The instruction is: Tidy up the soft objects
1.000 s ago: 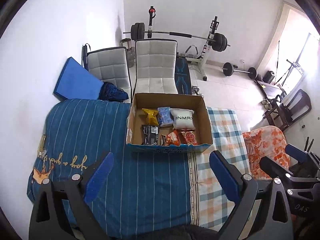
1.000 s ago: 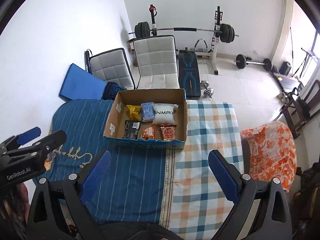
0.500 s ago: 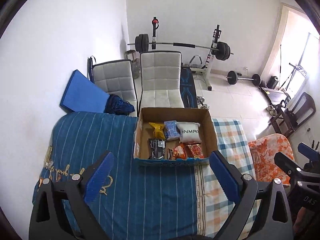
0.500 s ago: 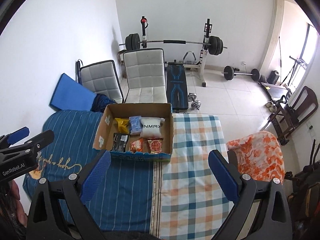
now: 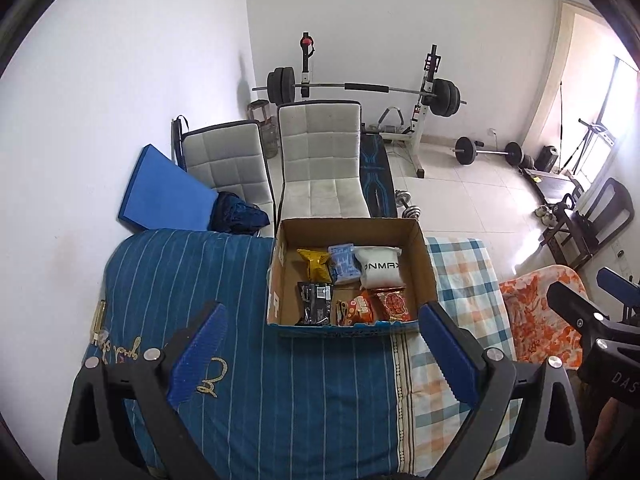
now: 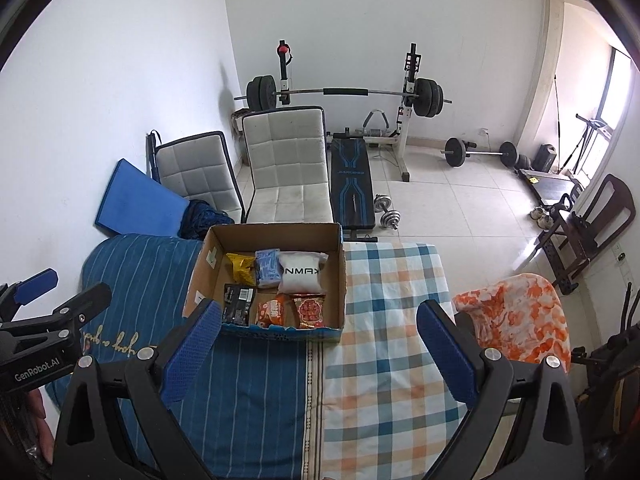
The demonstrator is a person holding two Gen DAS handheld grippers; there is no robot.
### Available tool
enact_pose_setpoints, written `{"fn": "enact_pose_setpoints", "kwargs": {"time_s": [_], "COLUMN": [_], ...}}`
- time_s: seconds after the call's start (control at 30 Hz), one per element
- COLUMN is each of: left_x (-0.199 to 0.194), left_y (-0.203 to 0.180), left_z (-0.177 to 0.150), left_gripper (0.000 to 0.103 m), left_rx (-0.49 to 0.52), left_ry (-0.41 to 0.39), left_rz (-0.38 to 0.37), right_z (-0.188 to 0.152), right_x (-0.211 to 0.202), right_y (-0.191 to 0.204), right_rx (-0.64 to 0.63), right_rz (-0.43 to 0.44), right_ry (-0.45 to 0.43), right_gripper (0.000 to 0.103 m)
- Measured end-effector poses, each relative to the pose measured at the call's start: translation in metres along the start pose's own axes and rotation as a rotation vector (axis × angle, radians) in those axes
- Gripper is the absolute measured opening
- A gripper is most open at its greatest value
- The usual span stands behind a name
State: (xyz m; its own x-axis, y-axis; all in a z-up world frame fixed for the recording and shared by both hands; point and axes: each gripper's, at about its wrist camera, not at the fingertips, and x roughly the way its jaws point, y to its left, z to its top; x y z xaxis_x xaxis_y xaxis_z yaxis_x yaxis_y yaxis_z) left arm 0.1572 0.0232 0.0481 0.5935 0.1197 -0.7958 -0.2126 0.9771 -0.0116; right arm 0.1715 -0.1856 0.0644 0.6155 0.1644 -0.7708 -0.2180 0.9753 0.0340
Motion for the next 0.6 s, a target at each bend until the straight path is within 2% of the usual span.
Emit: {"fn": "enact_pose_setpoints", "kwargs": {"time_s": [0.27, 0.6], "left_x": [0.005, 0.010], "left_y": [0.001, 0.002], "left_z": [0.003, -0.004], "left_gripper": [0.098, 0.098], "left_rx": [-0.013, -0.020], "left_ry": [0.021, 0.045], "left_rz": [-0.015, -0.007], "right_z": [-0.001, -0.013], "right_x": [0.005, 0.023], "right_y": [0.001, 0.002], "right_rx": [0.005, -0.002], "right_rz": [0.006, 0.000], "right_ry": [0.006, 0.061], "right_gripper": [0.100, 0.100]}}
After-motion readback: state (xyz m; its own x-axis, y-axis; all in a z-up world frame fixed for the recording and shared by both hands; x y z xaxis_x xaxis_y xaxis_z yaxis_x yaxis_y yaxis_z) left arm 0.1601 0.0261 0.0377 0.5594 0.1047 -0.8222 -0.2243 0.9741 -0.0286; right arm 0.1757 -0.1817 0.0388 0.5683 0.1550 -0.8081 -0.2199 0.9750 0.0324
